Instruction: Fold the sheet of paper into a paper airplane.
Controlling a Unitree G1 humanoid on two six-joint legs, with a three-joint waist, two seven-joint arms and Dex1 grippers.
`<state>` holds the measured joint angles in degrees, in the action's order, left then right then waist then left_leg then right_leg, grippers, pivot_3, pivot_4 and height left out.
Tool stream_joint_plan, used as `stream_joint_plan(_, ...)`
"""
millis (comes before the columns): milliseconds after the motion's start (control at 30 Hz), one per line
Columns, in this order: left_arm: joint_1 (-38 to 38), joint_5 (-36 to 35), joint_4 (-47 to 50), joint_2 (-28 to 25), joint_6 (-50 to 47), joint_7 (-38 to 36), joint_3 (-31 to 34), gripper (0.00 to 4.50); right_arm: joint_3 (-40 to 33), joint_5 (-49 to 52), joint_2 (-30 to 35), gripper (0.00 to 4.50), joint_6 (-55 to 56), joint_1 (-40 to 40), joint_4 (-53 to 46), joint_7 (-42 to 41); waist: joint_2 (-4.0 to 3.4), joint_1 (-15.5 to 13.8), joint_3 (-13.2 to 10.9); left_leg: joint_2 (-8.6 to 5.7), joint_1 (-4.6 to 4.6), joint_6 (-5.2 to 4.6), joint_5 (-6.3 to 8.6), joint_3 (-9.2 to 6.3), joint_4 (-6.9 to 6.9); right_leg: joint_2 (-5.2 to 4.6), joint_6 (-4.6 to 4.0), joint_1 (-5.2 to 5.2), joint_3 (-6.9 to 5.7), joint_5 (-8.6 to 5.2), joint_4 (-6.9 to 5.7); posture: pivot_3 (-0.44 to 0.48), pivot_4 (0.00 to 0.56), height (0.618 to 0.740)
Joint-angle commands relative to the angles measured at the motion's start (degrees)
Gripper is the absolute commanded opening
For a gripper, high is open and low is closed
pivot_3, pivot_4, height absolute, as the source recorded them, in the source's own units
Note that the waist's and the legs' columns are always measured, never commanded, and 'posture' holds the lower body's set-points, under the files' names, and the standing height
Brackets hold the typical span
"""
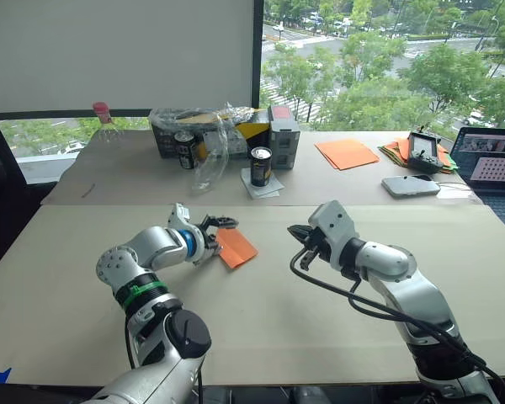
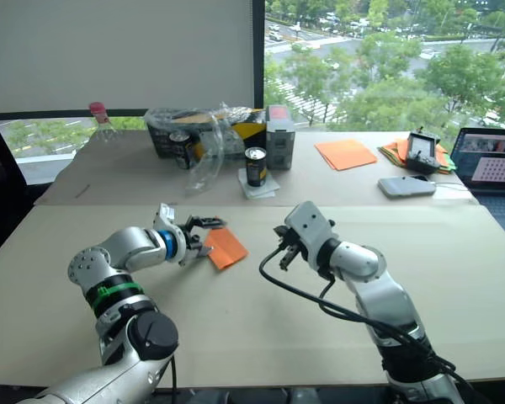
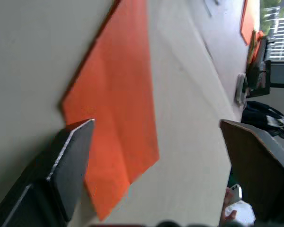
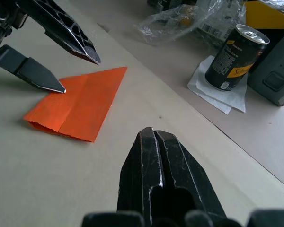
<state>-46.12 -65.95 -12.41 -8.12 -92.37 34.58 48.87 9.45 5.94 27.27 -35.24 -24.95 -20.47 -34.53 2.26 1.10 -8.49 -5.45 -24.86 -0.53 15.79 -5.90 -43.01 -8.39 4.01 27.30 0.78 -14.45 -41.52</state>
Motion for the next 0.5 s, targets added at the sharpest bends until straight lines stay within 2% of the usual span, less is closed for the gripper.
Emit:
stream_joint_plan(33, 3.5, 2.0, 7.6, -12.8, 0.8, -14.2, -13.2, 4.48, 0.0, 0.7, -0.3, 0.00, 2.7, -1.4, 0.4, -1.1, 0.00, 0.6, 0.0, 0.02, -0.01, 0.02, 0.01, 0.07, 0.00, 0.00, -0.06, 0.07, 0.06, -0.03, -0.09, 0.000, 0.150, 0.670)
stream_joint_plan(100, 7.3, 4.8, 12.9, -18.6, 7.0, -25.4, -20.7, 4.48, 0.4, 0.9, -0.7, 0.00, 3.4, -1.9, 1.4, -1.6, -0.02, 0.4, 0.0, 0.02, -0.01, 0.04, 0.03, 0.08, 0.01, -0.01, -0.14, 0.14, 0.07, -0.09, -0.23, 0.000, 0.150, 0.670)
stream_joint_plan(200, 14.1, 13.6, 20.2, -24.8, 22.9, -39.8, -30.0, 4.48, 1.6, 1.0, -1.0, 0.00, 4.4, -2.3, 2.5, -3.2, -0.04, -0.7, 0.0, -0.04, -0.01, 0.01, 0.04, 0.06, 0.00, -0.07, -0.15, 0.09, 0.03, -0.10, -0.16, 0.000, 0.150, 0.670)
stream_joint_plan(300, 18.9, 15.7, 23.5, -26.8, 31.0, -50.3, -32.1, 4.48, 3.1, 0.7, -1.6, 0.00, 5.3, -2.4, 3.1, -4.3, -0.04, -0.8, 0.0, -0.04, -0.01, -0.02, 0.05, 0.05, 0.00, -0.07, -0.17, 0.02, 0.01, -0.09, -0.02, 0.000, 0.150, 0.670)
stream_joint_plan(367, 24.2, 19.1, 27.7, -31.4, 37.7, -61.5, -36.6, 4.48, 3.9, 1.0, -3.3, 0.00, 4.8, -2.7, 3.2, -3.9, -0.04, -0.4, 0.0, -0.01, -0.04, -0.04, 0.06, 0.03, 0.00, -0.06, -0.18, 0.06, 0.00, -0.10, -0.01, 0.000, 0.150, 0.670)
stream_joint_plan(433, 30.1, 27.0, 30.7, -37.9, 47.0, -71.2, -43.5, 4.50, 4.5, 1.8, -5.4, 0.60, 3.2, -3.2, 2.8, -3.7, -0.04, 0.0, 0.0, 0.04, -0.09, -0.04, 0.07, 0.04, 0.05, -0.04, -0.27, 0.16, 0.01, -0.15, -0.03, 0.000, 0.150, 0.670)
stream_joint_plan(500, 33.6, 30.4, 30.9, -40.5, 52.2, -76.1, -45.9, 4.50, 5.4, 1.8, -6.9, 1.18, 1.9, -3.6, 2.6, -3.5, -0.10, 0.4, 0.0, 0.10, -0.09, -0.02, 0.07, 0.09, 0.14, -0.03, -0.34, 0.25, 0.04, -0.18, -0.07, 0.000, 0.150, 0.670)
